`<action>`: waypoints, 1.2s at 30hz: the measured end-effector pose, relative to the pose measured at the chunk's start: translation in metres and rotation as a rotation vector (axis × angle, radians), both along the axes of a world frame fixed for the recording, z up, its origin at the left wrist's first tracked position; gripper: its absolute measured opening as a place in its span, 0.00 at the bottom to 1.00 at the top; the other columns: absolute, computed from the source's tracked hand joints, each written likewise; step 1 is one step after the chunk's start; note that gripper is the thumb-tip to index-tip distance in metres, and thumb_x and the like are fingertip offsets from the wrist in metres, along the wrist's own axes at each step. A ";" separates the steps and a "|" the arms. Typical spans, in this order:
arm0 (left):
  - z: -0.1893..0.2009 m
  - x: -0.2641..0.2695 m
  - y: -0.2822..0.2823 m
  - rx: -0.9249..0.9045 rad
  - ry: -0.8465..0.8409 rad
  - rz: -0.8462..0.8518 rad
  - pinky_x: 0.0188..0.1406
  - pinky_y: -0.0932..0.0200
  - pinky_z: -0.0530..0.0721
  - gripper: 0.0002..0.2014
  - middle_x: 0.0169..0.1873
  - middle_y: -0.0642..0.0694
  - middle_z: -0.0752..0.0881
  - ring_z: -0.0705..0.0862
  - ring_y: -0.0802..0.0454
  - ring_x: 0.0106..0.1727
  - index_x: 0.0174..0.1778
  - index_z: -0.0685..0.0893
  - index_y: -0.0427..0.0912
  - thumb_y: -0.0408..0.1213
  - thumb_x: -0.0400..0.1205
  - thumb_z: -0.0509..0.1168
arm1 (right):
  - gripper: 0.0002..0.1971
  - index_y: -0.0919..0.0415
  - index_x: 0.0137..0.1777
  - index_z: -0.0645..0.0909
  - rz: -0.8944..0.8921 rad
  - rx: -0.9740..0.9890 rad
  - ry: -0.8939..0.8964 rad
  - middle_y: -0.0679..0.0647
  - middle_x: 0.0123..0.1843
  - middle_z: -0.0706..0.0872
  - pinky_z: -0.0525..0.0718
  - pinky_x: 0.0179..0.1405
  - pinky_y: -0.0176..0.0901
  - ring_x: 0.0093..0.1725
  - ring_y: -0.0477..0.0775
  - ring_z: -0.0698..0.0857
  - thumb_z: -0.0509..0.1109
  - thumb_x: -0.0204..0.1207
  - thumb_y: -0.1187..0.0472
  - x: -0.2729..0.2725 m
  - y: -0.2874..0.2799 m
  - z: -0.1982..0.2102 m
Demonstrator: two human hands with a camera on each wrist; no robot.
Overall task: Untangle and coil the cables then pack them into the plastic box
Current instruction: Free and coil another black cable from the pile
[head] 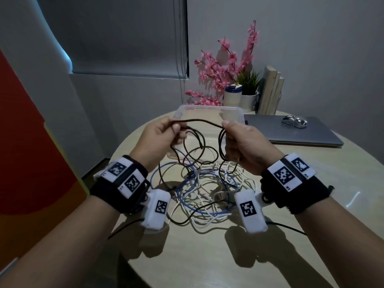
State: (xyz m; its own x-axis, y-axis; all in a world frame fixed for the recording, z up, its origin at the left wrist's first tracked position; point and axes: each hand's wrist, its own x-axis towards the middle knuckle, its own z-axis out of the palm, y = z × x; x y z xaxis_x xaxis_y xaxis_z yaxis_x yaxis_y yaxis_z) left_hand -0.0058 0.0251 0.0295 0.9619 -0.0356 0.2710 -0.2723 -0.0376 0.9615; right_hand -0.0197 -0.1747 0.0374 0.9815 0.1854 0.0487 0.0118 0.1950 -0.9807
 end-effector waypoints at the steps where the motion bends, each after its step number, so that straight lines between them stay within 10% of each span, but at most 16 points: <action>1: 0.008 -0.001 0.002 -0.037 -0.003 -0.009 0.41 0.64 0.83 0.14 0.40 0.39 0.85 0.83 0.54 0.37 0.47 0.84 0.36 0.22 0.86 0.53 | 0.20 0.53 0.31 0.59 0.001 -0.028 0.001 0.47 0.20 0.57 0.57 0.17 0.35 0.19 0.46 0.55 0.58 0.85 0.57 0.000 0.000 -0.002; 6: 0.027 -0.005 0.006 -0.154 0.048 -0.155 0.47 0.64 0.85 0.15 0.51 0.30 0.85 0.84 0.51 0.45 0.53 0.83 0.24 0.32 0.84 0.57 | 0.20 0.54 0.29 0.63 -0.014 -0.074 0.027 0.47 0.20 0.61 0.60 0.19 0.37 0.20 0.47 0.58 0.61 0.83 0.61 0.003 0.000 -0.007; 13: 0.015 -0.002 -0.001 0.172 -0.111 0.019 0.51 0.64 0.85 0.18 0.45 0.44 0.87 0.88 0.59 0.44 0.55 0.83 0.41 0.15 0.78 0.63 | 0.12 0.61 0.32 0.74 -0.072 -0.352 -0.022 0.50 0.21 0.67 0.63 0.25 0.41 0.22 0.48 0.65 0.67 0.77 0.68 0.006 0.002 -0.025; 19: 0.002 -0.008 -0.014 0.278 -0.187 0.103 0.43 0.62 0.87 0.13 0.37 0.42 0.89 0.89 0.54 0.39 0.38 0.87 0.44 0.20 0.76 0.67 | 0.11 0.57 0.60 0.84 -0.034 -0.354 -0.175 0.39 0.19 0.72 0.64 0.22 0.33 0.20 0.40 0.66 0.68 0.79 0.63 0.005 0.005 -0.022; 25: 0.002 -0.010 -0.011 0.403 -0.279 0.051 0.42 0.55 0.83 0.08 0.43 0.42 0.87 0.86 0.50 0.43 0.38 0.81 0.46 0.29 0.80 0.68 | 0.11 0.56 0.45 0.88 -0.061 -0.609 -0.247 0.39 0.17 0.73 0.65 0.27 0.40 0.21 0.41 0.67 0.64 0.82 0.55 0.009 0.007 -0.026; 30: 0.003 -0.017 -0.001 0.630 -0.226 -0.208 0.55 0.75 0.73 0.09 0.51 0.56 0.85 0.81 0.72 0.51 0.35 0.83 0.48 0.31 0.74 0.75 | 0.14 0.53 0.36 0.82 -0.250 -0.517 -0.204 0.45 0.20 0.68 0.65 0.28 0.44 0.22 0.49 0.66 0.61 0.82 0.56 0.021 0.001 -0.030; 36: 0.004 -0.020 -0.001 0.682 -0.093 -0.250 0.45 0.67 0.76 0.14 0.38 0.51 0.83 0.82 0.58 0.42 0.57 0.73 0.51 0.38 0.80 0.69 | 0.10 0.55 0.42 0.79 -0.248 -0.379 -0.142 0.49 0.25 0.71 0.71 0.30 0.47 0.25 0.50 0.70 0.60 0.84 0.56 0.018 0.006 -0.025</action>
